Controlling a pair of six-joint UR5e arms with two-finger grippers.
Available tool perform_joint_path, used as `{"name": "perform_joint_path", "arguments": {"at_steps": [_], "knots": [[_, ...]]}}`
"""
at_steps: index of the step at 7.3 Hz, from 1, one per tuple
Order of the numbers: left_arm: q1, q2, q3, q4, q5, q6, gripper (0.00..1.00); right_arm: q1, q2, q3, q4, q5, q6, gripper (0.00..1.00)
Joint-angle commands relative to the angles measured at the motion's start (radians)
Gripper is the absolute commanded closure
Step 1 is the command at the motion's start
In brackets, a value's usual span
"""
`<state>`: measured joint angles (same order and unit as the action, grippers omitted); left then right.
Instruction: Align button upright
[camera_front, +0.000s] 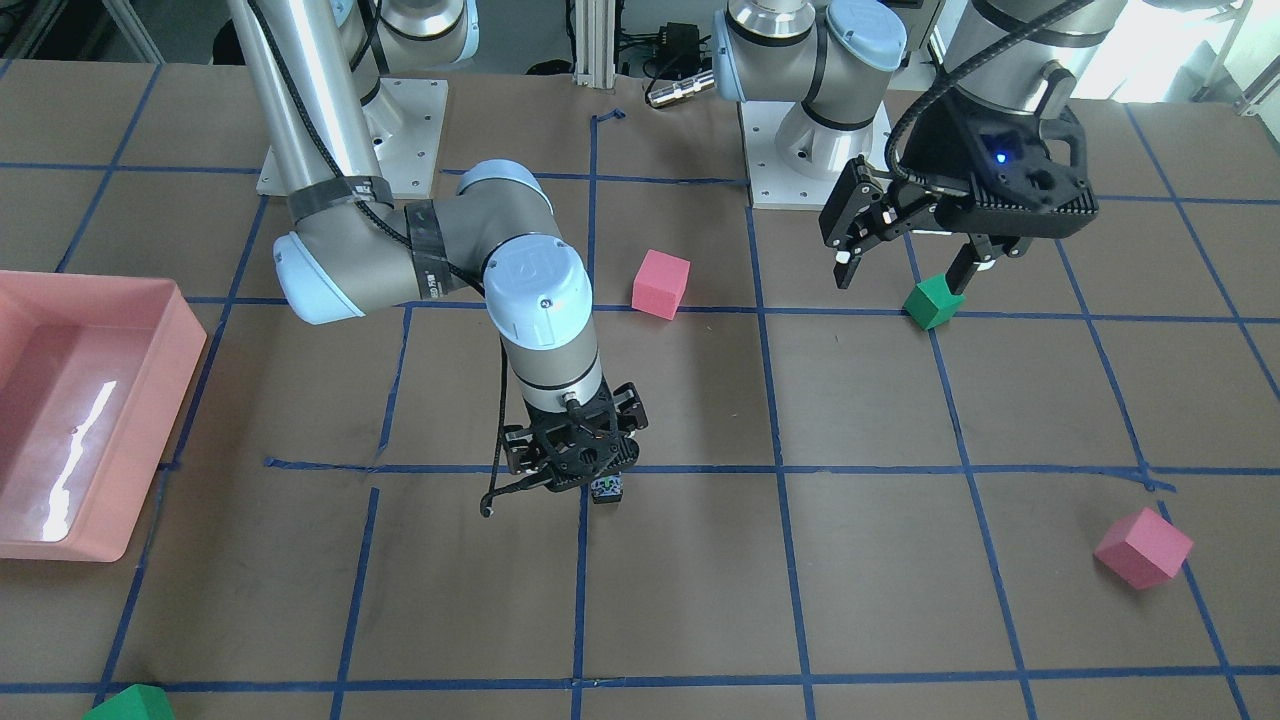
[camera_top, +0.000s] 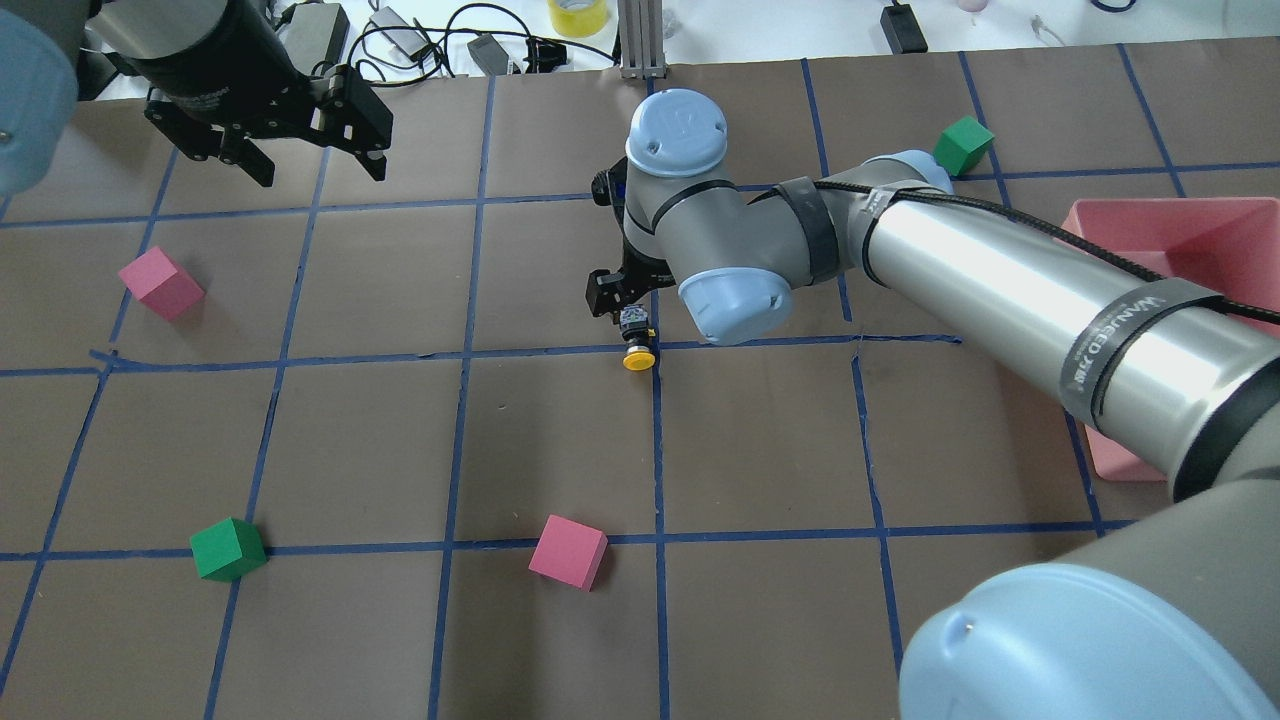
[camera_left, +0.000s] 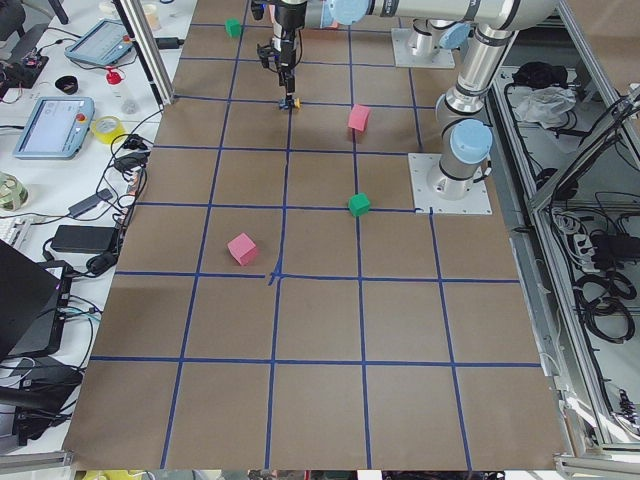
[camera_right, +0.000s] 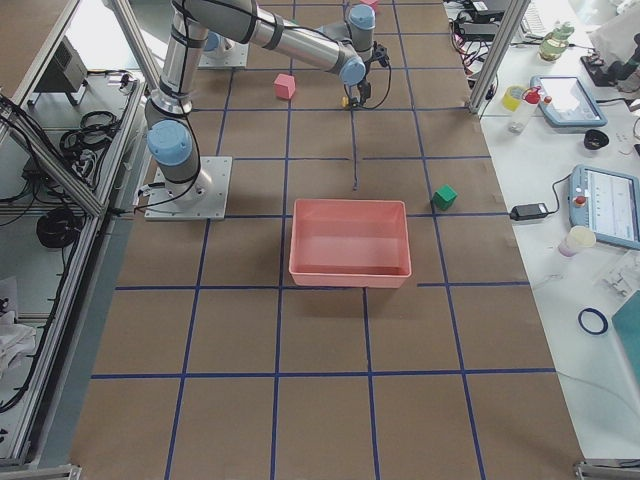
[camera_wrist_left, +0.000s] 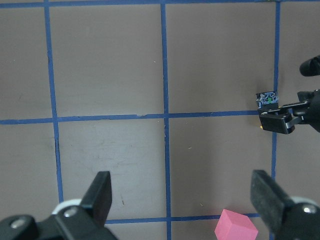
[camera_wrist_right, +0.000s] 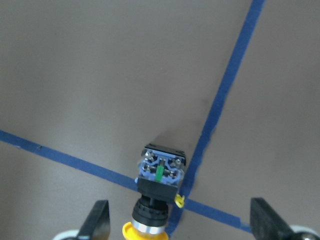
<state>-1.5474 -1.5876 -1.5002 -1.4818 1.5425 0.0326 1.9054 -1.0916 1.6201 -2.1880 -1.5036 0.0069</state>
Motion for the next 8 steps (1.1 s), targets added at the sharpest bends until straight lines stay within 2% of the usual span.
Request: {"name": "perform_joint_path", "arguments": {"at_steps": [1, 2, 3, 5, 6, 7, 8], "knots": [[0.0, 0.0, 0.0, 0.0, 0.002, 0.001, 0.0, -0.09, -0.117, -0.008, 0.149, -0.014, -0.005, 0.0], [0.001, 0.0, 0.0, 0.0, 0.002, 0.001, 0.0, -0.159, -0.202, -0.009, 0.263, -0.02, -0.005, 0.0], [0.001, 0.0, 0.0, 0.0, 0.001, 0.001, 0.0, -0.237, -0.311, -0.014, 0.448, -0.011, -0.002, 0.0], [0.001, 0.0, 0.0, 0.0, -0.001, 0.001, 0.0, -0.275, -0.454, -0.066, 0.661, -0.021, 0.011, 0.0], [0.001, -0.002, 0.0, 0.0, -0.007, 0.012, 0.0, -0.276, -0.462, -0.104, 0.744, -0.041, 0.012, 0.0], [0.001, -0.005, 0.002, 0.0, -0.012, 0.015, 0.0, -0.278, -0.462, -0.136, 0.775, -0.099, 0.013, 0.0], [0.001, -0.005, 0.014, 0.0, -0.009, 0.016, 0.0, -0.276, -0.462, -0.164, 0.769, -0.092, 0.043, 0.0]]}}
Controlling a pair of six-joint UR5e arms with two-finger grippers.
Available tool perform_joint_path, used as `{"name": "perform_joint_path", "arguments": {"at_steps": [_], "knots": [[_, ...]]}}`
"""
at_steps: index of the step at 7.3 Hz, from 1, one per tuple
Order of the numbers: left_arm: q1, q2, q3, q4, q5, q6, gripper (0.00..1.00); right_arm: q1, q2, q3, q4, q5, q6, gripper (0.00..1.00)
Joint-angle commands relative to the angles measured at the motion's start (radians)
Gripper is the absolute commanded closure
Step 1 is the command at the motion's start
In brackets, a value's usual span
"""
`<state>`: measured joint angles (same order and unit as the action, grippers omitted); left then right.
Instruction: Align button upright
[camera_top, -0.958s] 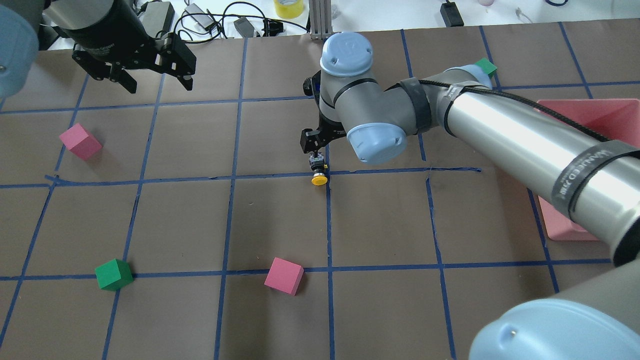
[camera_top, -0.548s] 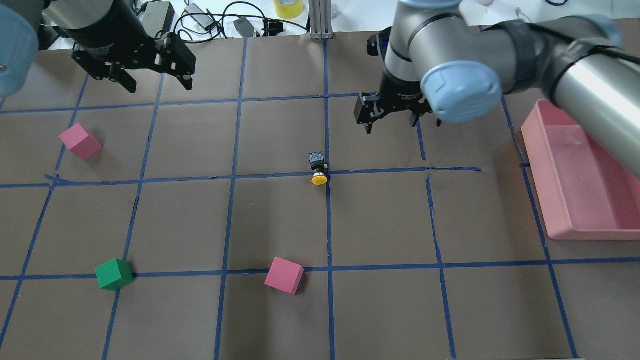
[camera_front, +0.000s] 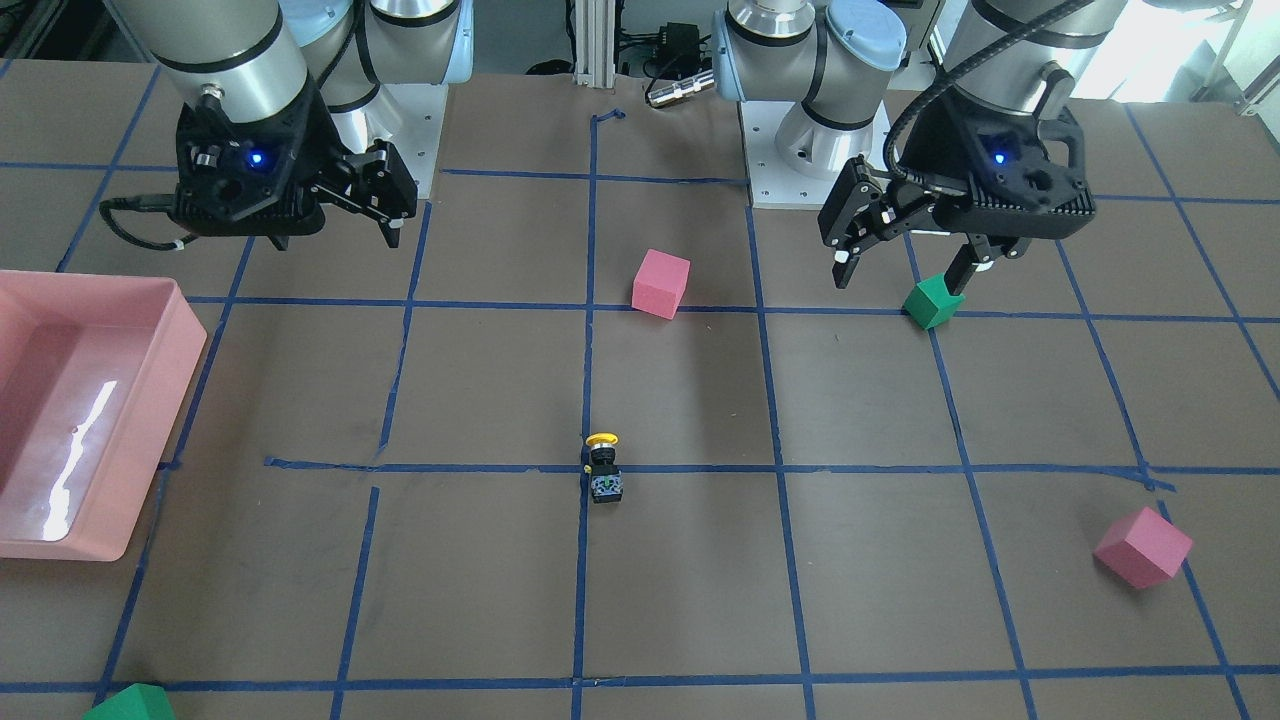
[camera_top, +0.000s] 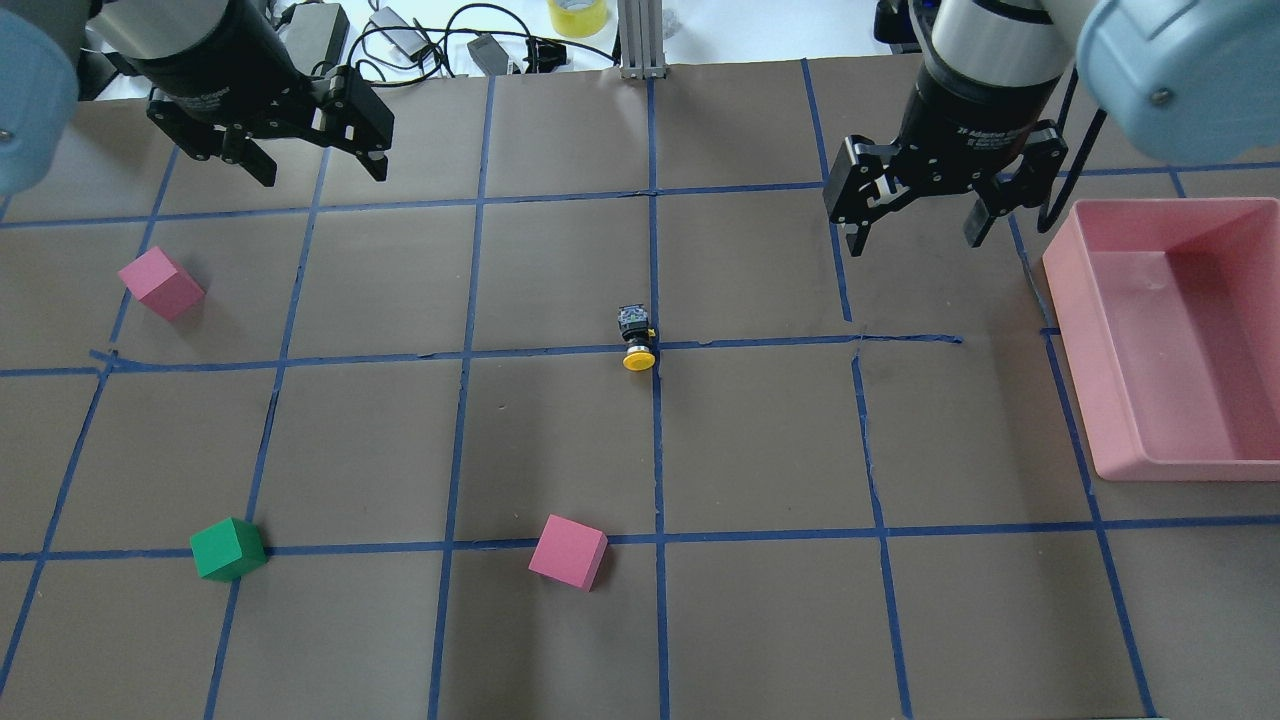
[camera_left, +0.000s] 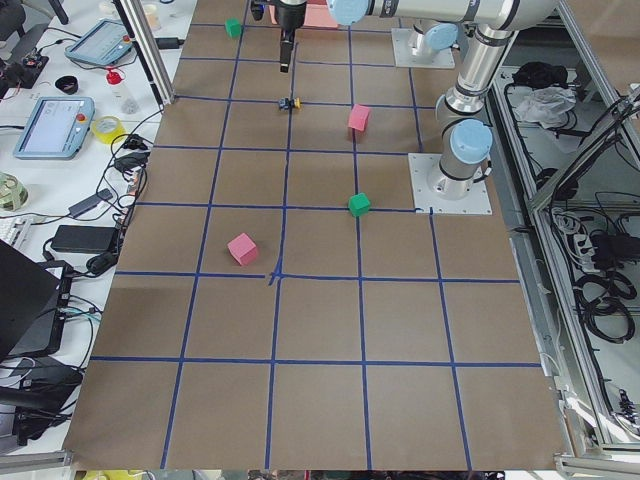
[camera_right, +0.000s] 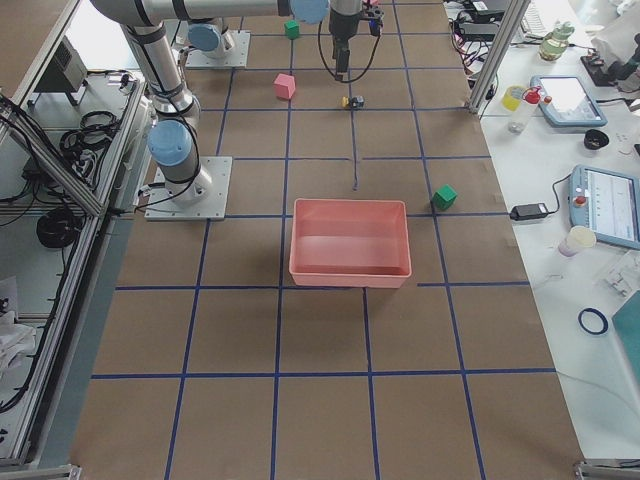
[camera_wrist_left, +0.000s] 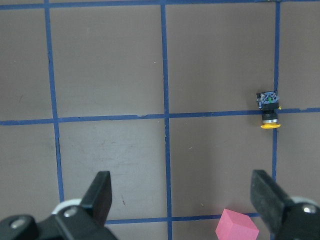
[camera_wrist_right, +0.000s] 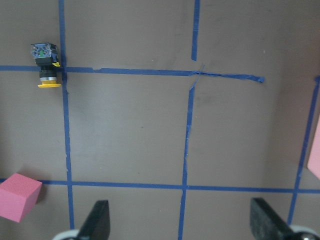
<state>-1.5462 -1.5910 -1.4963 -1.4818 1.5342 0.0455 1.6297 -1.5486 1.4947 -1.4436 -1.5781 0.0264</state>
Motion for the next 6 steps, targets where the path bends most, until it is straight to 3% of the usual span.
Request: {"name": "perform_joint_path", "arguments": {"at_steps": [1, 6], "knots": [[0.003, 0.012, 0.019, 0.0, 0.013, 0.001, 0.0, -0.004, 0.001, -0.042, 0.023, -0.011, 0.059, 0.0], [0.005, -0.001, 0.005, 0.008, 0.018, -0.009, 0.0, -0.008, 0.004, -0.027, -0.041, -0.008, 0.073, 0.0]]}}
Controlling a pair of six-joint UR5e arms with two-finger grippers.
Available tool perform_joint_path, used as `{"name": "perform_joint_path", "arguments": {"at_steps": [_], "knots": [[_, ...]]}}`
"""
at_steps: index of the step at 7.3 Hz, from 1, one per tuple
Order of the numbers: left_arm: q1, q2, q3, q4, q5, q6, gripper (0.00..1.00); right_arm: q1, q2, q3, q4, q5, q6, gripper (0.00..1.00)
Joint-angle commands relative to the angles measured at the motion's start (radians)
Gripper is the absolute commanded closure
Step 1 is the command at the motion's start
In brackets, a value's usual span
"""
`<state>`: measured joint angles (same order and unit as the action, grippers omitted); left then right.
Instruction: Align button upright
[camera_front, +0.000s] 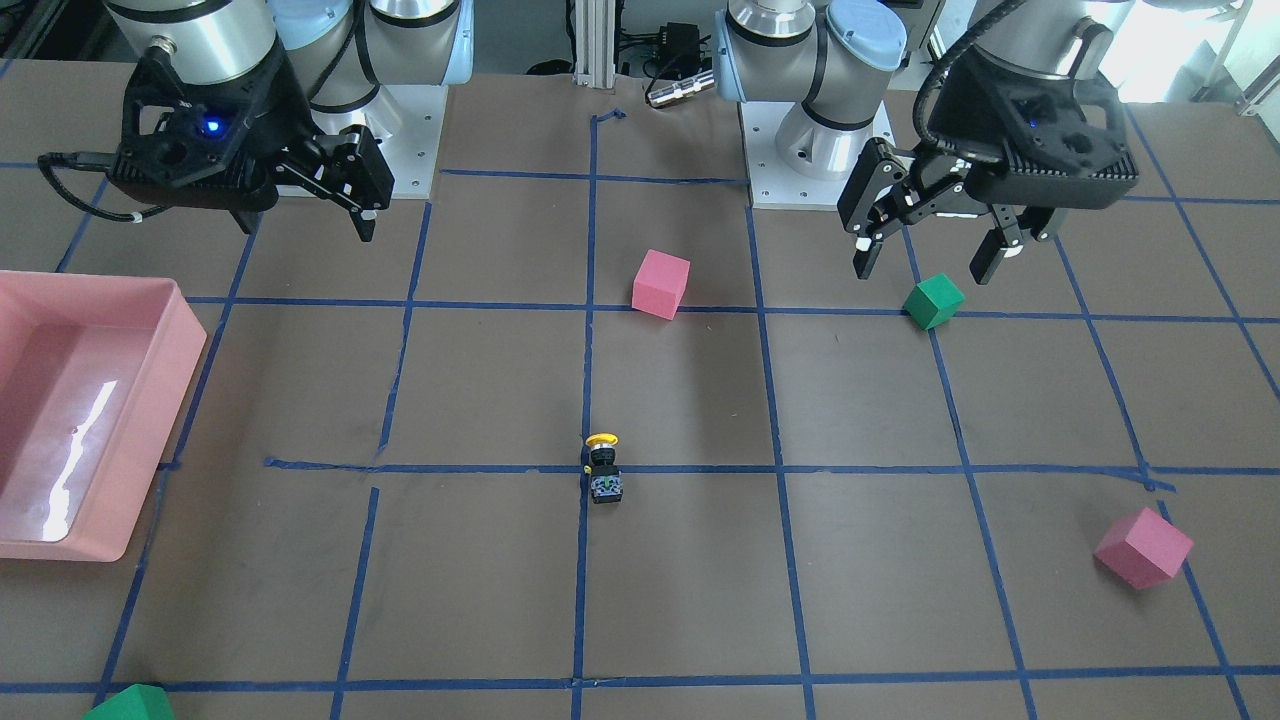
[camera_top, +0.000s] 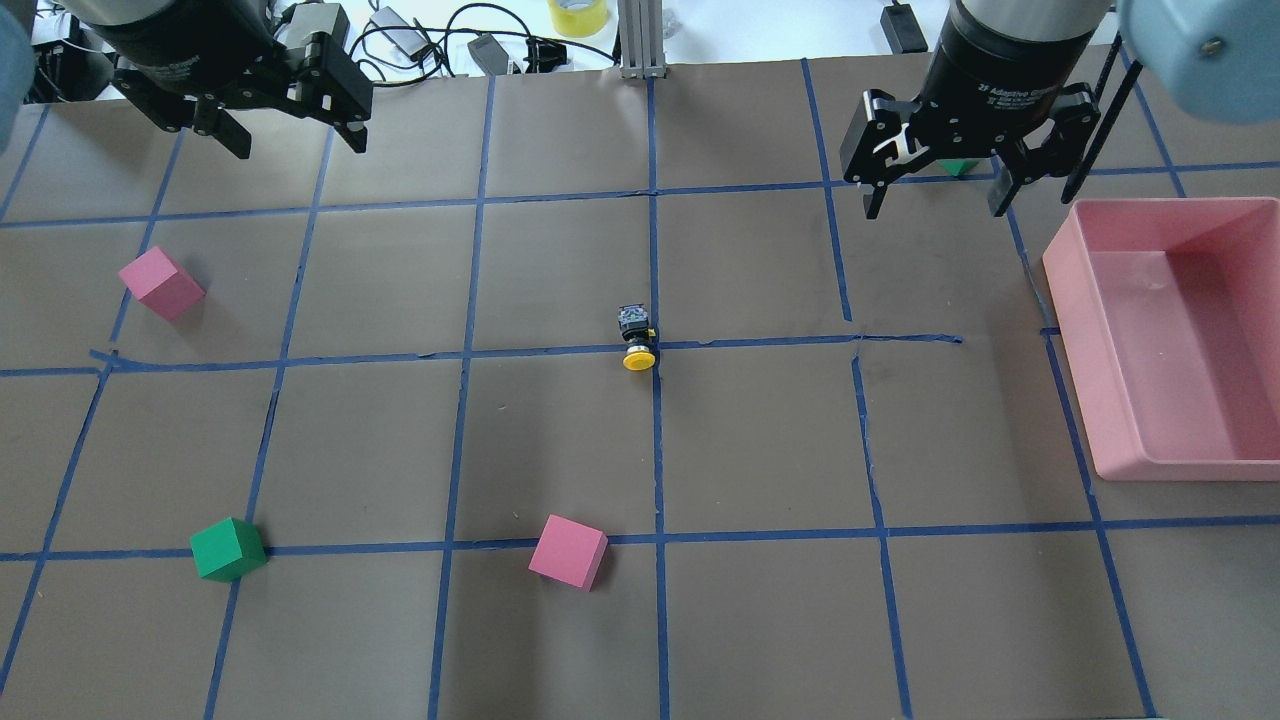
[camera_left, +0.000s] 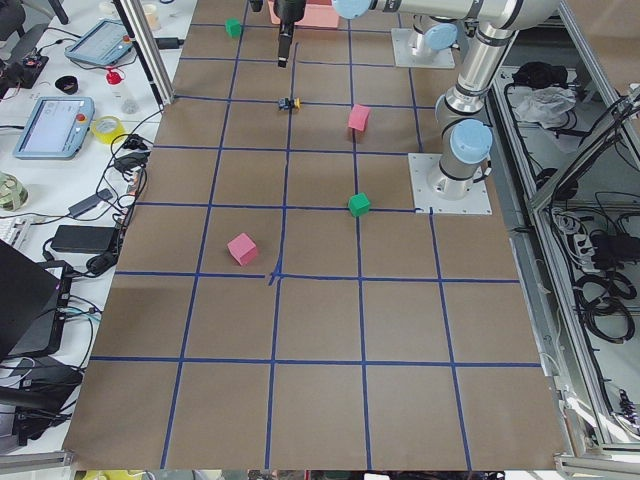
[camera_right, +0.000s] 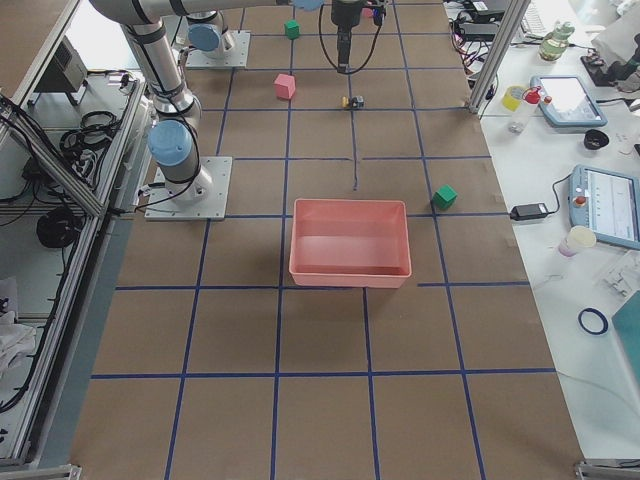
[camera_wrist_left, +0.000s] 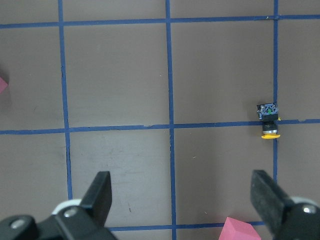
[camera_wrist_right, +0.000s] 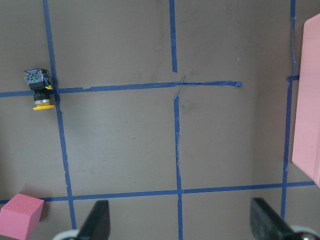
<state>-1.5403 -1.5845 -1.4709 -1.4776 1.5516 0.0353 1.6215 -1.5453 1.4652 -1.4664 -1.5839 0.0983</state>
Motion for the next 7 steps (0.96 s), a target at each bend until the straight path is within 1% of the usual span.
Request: {"name": "perform_joint_path", "arguments": {"at_steps": [1, 2, 3, 4, 5, 6, 7], "knots": [[-0.007, -0.017, -0.052, 0.011, 0.005, -0.003, 0.0, 0.004, 0.002, 0.004, -0.07, 0.007, 0.001, 0.0], [-0.01, -0.02, -0.095, 0.048, 0.004, -0.023, 0.0, 0.0, 0.002, 0.01, -0.066, 0.008, 0.001, 0.0], [-0.029, -0.02, -0.154, 0.125, 0.002, -0.075, 0.0, -0.003, -0.001, -0.014, -0.078, 0.004, 0.0, 0.0], [-0.096, -0.022, -0.236, 0.27, 0.007, -0.11, 0.0, 0.001, 0.002, -0.014, -0.08, 0.011, 0.003, 0.0], [-0.151, -0.028, -0.315, 0.398, 0.054, -0.176, 0.0, -0.003, -0.002, -0.011, -0.068, -0.007, 0.003, 0.0], [-0.193, -0.037, -0.381, 0.484, 0.102, -0.263, 0.0, -0.003, -0.004, -0.008, -0.068, 0.005, 0.003, 0.0], [-0.236, -0.055, -0.411, 0.547, 0.108, -0.353, 0.0, 0.001, -0.004, 0.004, -0.071, 0.01, 0.003, 0.0]]}}
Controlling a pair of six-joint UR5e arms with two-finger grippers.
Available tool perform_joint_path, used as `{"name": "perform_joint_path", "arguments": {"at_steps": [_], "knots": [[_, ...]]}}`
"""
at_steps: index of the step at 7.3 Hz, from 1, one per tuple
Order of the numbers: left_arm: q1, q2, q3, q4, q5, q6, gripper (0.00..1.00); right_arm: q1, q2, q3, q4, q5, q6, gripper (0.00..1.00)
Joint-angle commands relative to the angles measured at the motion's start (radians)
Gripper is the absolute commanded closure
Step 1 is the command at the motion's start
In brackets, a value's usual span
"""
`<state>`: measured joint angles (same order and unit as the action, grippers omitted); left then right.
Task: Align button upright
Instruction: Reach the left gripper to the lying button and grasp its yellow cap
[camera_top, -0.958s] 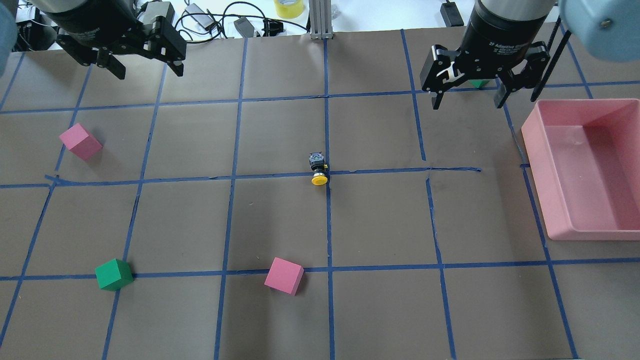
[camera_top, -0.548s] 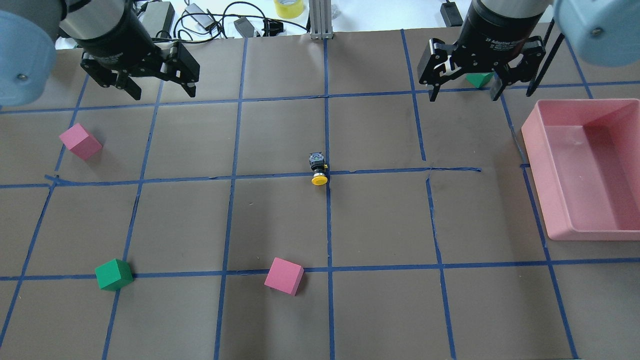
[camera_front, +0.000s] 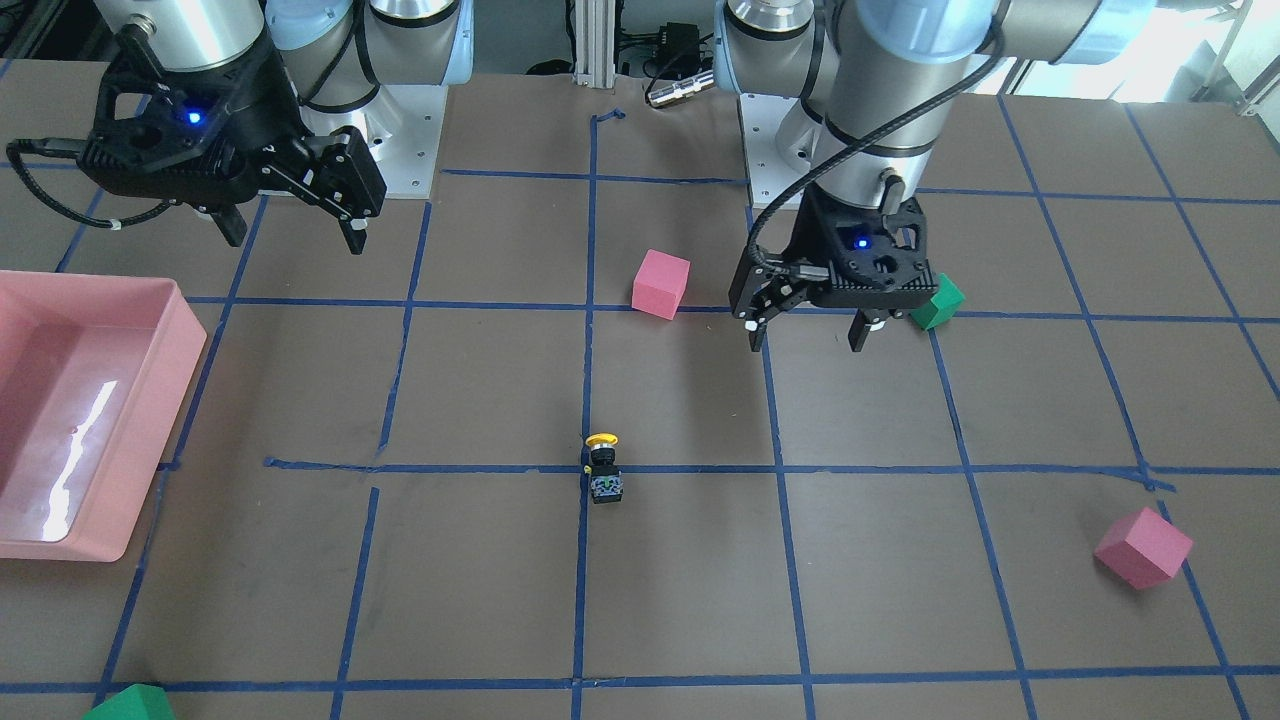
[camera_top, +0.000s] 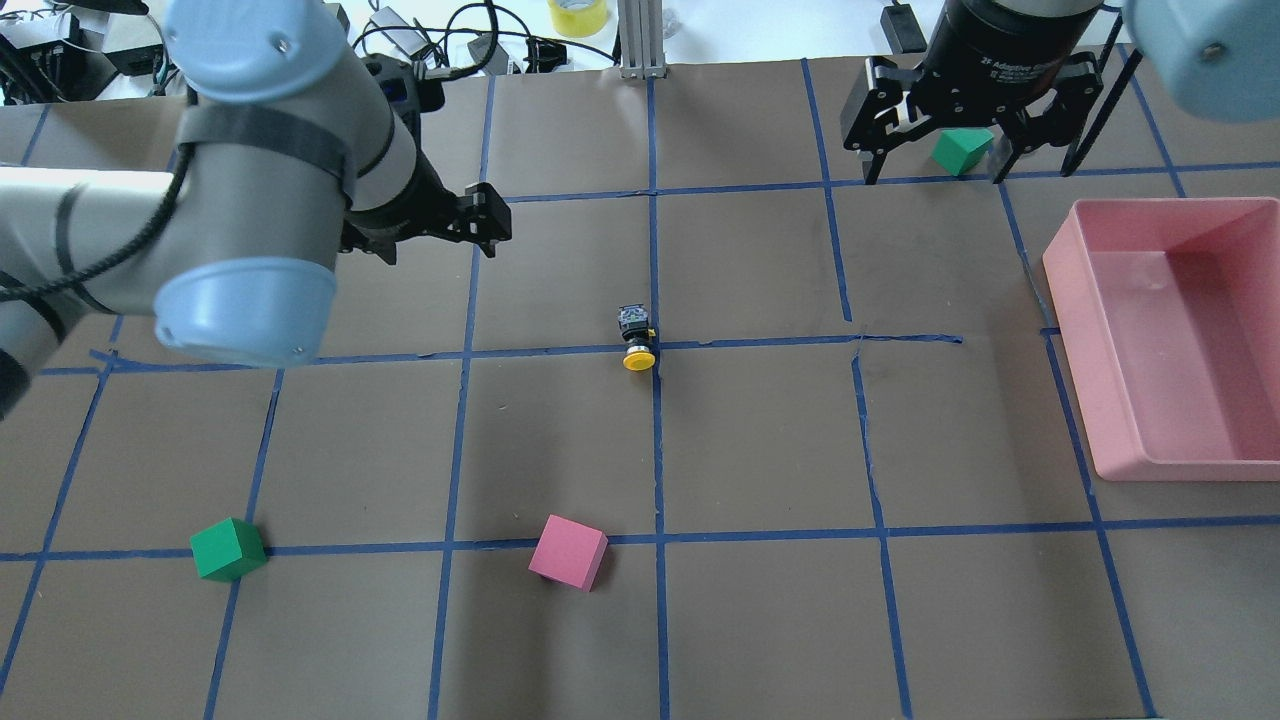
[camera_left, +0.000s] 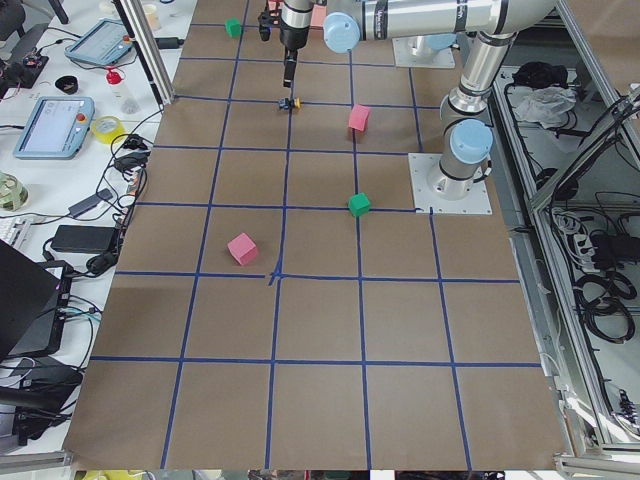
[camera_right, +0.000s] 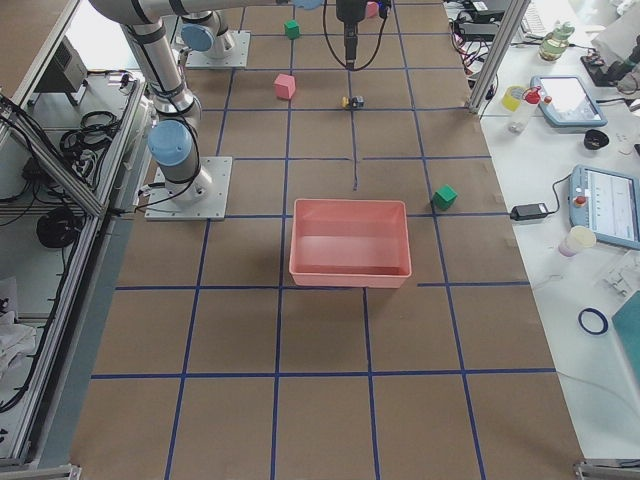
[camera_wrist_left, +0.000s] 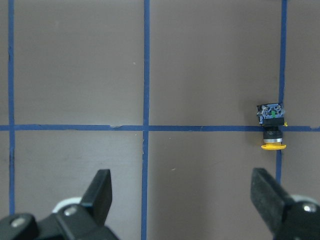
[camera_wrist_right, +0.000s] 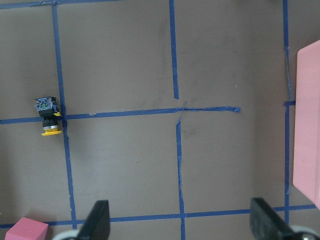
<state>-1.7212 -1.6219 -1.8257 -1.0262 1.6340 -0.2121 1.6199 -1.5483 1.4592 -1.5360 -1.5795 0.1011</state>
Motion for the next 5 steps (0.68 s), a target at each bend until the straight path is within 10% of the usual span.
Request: {"name": "perform_joint_path", "arguments": {"at_steps": [1, 5], "knots": [[-0.105, -0.051, -0.078, 0.157, 0.091, -0.153, 0.0, 0.003, 0.0, 0.01, -0.007, 0.006, 0.0, 0.0], [-0.238, -0.211, -0.225, 0.585, 0.11, -0.325, 0.02, 0.003, 0.007, 0.013, -0.01, -0.006, 0.0, 0.0]]}}
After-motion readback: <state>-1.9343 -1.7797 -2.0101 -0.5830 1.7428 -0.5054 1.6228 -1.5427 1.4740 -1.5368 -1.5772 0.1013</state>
